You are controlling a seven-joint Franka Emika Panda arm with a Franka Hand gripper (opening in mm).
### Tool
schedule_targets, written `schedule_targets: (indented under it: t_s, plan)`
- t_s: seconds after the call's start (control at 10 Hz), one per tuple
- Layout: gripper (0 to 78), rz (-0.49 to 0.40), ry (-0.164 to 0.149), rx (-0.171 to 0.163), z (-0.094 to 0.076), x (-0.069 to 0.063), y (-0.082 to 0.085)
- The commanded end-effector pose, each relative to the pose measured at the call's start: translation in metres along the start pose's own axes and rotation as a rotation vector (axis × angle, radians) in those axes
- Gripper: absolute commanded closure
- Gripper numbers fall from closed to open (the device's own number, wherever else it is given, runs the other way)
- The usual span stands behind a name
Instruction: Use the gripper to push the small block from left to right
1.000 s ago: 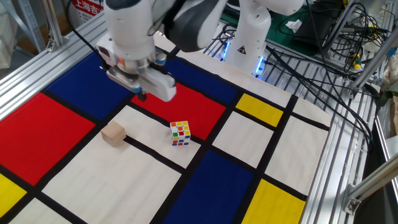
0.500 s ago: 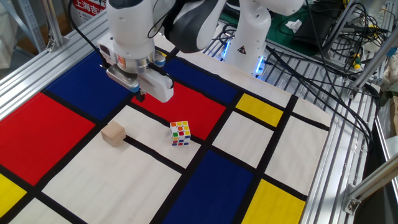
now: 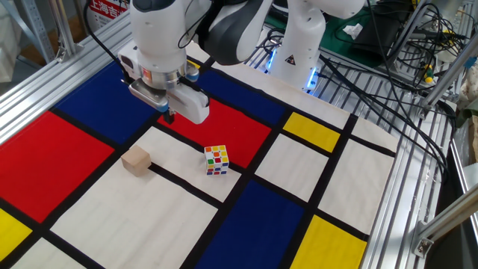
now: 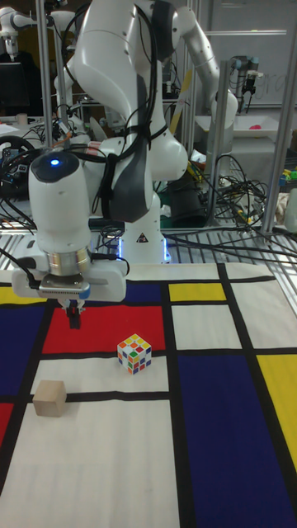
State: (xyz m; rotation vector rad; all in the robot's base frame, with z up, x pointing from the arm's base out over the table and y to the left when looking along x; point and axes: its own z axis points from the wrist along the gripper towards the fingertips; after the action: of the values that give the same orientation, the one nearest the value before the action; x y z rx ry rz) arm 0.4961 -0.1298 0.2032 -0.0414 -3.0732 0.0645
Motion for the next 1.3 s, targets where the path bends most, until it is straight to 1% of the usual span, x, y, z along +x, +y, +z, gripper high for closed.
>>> schedule_targets:
  t_s: [0.1,0.2,0.3,0.5,0.6,0.7,0.8,0.9,1.0,1.3]
  plan:
    - [77.6,0.001,-0.004,0.001,-0.0012,-0.0007,-0.0004]
    - [77.6,-0.024,-0.001,-0.001,-0.0012,-0.0007,-0.0004]
    - [77.6,-0.028,-0.001,-0.002,-0.0012,-0.0007,-0.0004]
    - [77.6,0.023,-0.007,-0.001,-0.0012,-0.0007,-0.0004]
    - [77.6,0.022,-0.005,-0.002,-0.0012,-0.0007,-0.0004]
    - [77.6,-0.009,0.013,-0.018,-0.0012,-0.0007,-0.0004]
    - [77.6,-0.018,0.022,-0.028,-0.0012,-0.0007,-0.0004]
    - [77.6,-0.021,0.022,-0.039,-0.0012,-0.0007,-0.0004]
    - [77.6,-0.024,0.02,-0.043,-0.0012,-0.0007,-0.0004]
    - [77.6,-0.03,0.016,-0.046,-0.0012,-0.0007,-0.0004]
